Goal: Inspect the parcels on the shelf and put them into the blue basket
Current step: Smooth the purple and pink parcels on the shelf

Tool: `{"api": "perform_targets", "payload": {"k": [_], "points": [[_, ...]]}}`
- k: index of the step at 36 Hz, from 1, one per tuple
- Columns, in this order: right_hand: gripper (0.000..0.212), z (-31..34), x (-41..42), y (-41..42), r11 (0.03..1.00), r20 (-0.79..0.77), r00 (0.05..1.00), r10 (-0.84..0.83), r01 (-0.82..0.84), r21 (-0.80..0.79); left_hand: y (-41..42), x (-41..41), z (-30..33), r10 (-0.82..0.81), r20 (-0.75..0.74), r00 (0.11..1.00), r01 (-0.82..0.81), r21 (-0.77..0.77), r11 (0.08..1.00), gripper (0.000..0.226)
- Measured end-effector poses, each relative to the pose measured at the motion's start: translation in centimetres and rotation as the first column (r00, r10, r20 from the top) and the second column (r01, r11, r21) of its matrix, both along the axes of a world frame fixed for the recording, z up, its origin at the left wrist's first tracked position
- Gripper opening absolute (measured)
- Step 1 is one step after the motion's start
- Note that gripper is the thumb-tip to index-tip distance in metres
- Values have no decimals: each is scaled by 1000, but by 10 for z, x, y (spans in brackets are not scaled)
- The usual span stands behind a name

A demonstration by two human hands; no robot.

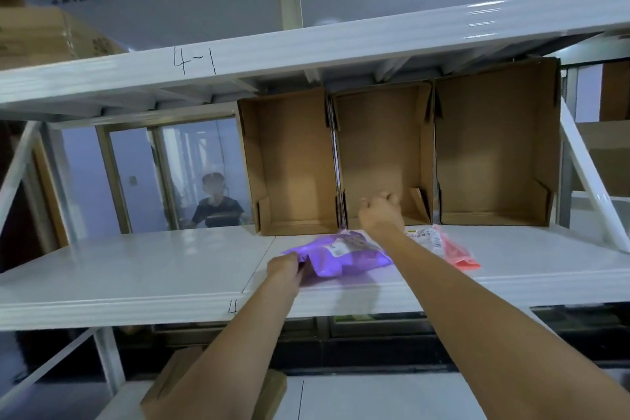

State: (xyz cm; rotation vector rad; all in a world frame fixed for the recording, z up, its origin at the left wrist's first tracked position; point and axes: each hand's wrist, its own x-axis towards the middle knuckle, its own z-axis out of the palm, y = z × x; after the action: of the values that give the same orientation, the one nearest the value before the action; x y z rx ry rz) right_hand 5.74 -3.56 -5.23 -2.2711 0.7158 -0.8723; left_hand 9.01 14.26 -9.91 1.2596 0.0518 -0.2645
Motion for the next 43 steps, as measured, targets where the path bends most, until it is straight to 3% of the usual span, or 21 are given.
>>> {"api": "perform_targets", "payload": {"k": [4,7,9,11,14,18,21,24,26,29,35,39,43], "points": [[59,-25,-2,3,963,-303,948,93,-163,-213,-7,-37,10,-219,-12,976,219,108,970,12],[50,-41,-6,5,931,-445,875,190,-305,-202,-4,-56,12,-395,-35,918,377,392,839,16],[47,-49,-8,5,907,-438,872,217,-347,-240,3,-50,13,-345,51,937,245,607,756,35],[47,-52,-10,6,894,-408,878,249,-370,-251,11,-37,16,-219,250,943,-27,716,698,44],[47,-51,-11,10,879,-378,878,295,-404,-253,15,-22,22,-134,585,799,-408,694,593,43],[45,-46,-10,23,858,-308,895,323,-414,-302,-2,-24,32,-293,776,559,-574,617,539,33],[43,-39,-10,29,863,-244,946,213,-300,-407,-20,-26,43,-499,755,425,-611,646,457,18],[43,-35,-18,21,910,-141,988,69,-120,-396,-36,-24,51,-648,648,401,-586,725,362,19],[47,-36,-29,15,954,-127,991,42,-77,-289,-43,-21,54,-687,587,428,-547,774,319,24],[56,-43,-41,14,981,-181,981,73,-104,-165,-47,-8,43,-716,496,492,-438,851,289,30],[61,-56,-37,27,962,-317,942,113,-184,-203,-49,3,1,-792,367,487,-285,924,253,37],[65,-52,-29,34,910,-388,913,127,-263,-320,-51,11,-12,-823,378,423,-363,904,228,45],[65,-56,-23,30,857,-412,897,162,-335,-392,-50,18,-24,-806,405,431,-412,883,224,57]]}}
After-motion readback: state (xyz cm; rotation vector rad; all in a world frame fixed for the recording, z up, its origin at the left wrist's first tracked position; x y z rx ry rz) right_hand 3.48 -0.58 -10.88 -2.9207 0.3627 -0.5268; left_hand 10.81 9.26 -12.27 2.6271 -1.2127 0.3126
